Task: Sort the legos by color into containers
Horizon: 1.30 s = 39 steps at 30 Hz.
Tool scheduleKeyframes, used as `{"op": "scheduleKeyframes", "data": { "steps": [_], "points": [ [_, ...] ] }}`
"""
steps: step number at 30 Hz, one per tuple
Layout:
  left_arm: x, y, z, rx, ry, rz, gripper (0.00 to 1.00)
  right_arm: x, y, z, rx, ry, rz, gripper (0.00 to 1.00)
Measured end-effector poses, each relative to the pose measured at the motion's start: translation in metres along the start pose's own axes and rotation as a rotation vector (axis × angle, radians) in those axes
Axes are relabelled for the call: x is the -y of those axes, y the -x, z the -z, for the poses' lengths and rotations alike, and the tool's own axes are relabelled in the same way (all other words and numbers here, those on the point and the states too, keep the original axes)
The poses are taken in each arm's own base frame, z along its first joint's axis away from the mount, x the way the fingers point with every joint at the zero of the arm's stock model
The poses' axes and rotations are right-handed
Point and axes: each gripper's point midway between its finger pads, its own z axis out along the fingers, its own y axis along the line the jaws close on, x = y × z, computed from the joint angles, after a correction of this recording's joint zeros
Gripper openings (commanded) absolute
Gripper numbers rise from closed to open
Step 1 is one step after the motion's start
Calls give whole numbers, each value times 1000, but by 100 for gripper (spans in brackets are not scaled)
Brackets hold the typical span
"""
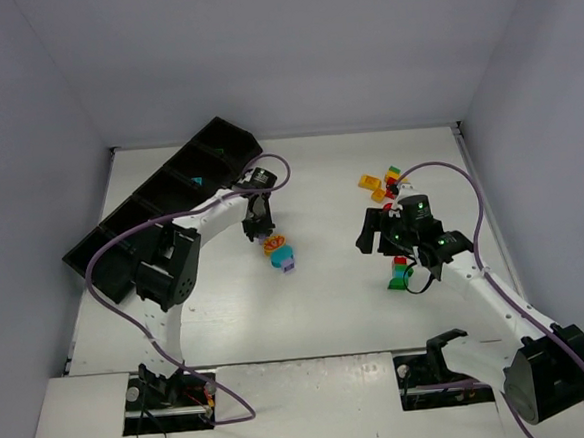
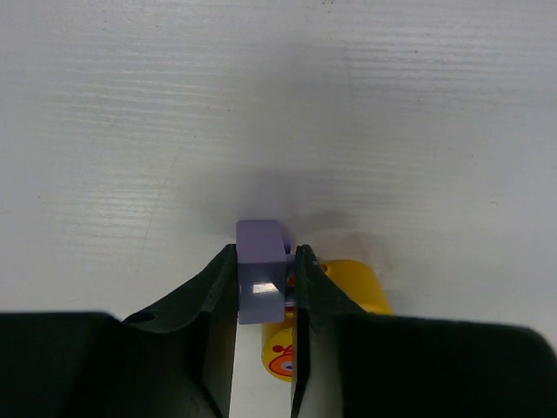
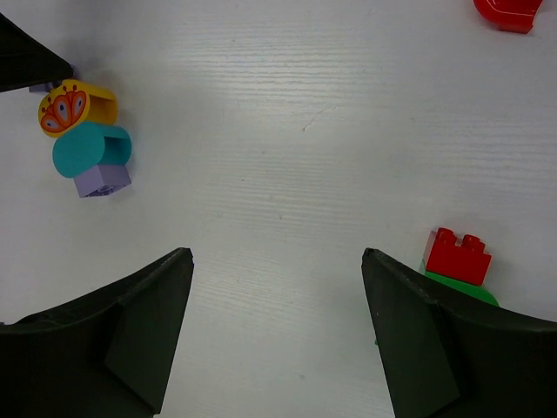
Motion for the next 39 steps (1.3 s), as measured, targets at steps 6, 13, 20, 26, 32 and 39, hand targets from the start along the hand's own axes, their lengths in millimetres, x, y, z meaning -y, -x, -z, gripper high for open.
{"op": "scheduleKeyframes", "data": {
  "steps": [6,13,20,26,32,39],
  "points": [
    [-11,0,5,-5,30,-18,0,0,-1,0,-1,-1,1,75],
    [-73,65,51,142,118,-20,0,1,-1,0,-1,-1,5,75],
    [-170,136,90,295,255,84,7,1,-1,0,-2,-1,24,75],
    [-203,160,66,276,323,90,33,2,0,0,0,-5,31,75],
    [-205,154,47,222,334,66,57,5,1,0,8,-22,31,76],
    [-193,153,69,243,266,89,61,9,20,0,52,-68,28,69]
  ]
}}
